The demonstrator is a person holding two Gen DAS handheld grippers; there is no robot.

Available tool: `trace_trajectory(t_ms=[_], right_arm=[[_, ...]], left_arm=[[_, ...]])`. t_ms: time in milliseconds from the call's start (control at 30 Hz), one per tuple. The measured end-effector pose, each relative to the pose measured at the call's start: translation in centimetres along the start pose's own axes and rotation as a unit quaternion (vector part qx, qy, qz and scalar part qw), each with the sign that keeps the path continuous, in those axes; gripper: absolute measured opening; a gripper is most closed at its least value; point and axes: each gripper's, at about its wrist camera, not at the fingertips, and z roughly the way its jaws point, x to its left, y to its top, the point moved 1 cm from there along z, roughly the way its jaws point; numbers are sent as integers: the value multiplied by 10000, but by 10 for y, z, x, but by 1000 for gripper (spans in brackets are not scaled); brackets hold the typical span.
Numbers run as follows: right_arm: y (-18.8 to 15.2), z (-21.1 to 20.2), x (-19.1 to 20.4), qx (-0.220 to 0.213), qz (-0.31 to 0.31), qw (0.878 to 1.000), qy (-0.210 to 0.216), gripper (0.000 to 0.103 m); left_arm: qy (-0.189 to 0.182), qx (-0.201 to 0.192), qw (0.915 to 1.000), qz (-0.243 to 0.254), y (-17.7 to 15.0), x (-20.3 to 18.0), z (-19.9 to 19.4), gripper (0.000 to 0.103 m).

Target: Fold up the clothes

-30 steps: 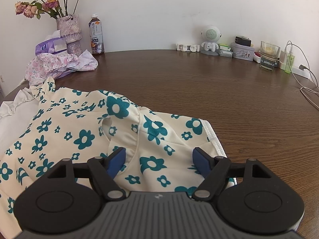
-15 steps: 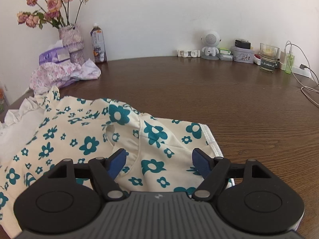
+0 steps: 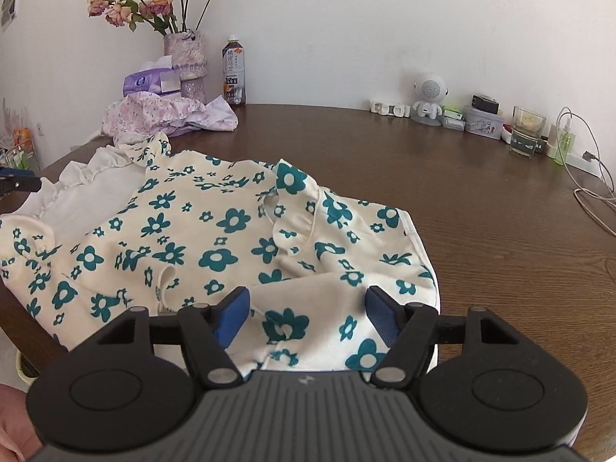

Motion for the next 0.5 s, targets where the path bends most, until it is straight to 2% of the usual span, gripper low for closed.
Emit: trace_trajectory(t_ms=[33,100,133,233,300,367,433,500], right_arm=[[-2,3,1,59,-34,10000,-12,53],[-5,7,-1,163,-58,9998,-45,23],[-7,8,-3,204,-45,9998,-57,21],[-5,6,-12,253,73,9996,42,22],[1,1,-18,206,219,9992,244,33],[15,-4,-23,-57,343,9982,486,37],[33,0,-24,-236,198,9989,364,40],[48,22,-22,-192,-54,9996,199,44]], left_arm=[[-8,33,10000,39,2,-1,8,36],[56,183,9998,107,3,-2,23,35],[60,263,9996,114,1,-1,29,35],[61,469,9989,59,-5,5,40,35],[67,531,9986,-14,-8,9,44,34],[63,540,9985,-76,-11,12,46,34],[69,537,9985,-107,-12,14,47,34],[44,558,9984,-103,-14,14,50,34]])
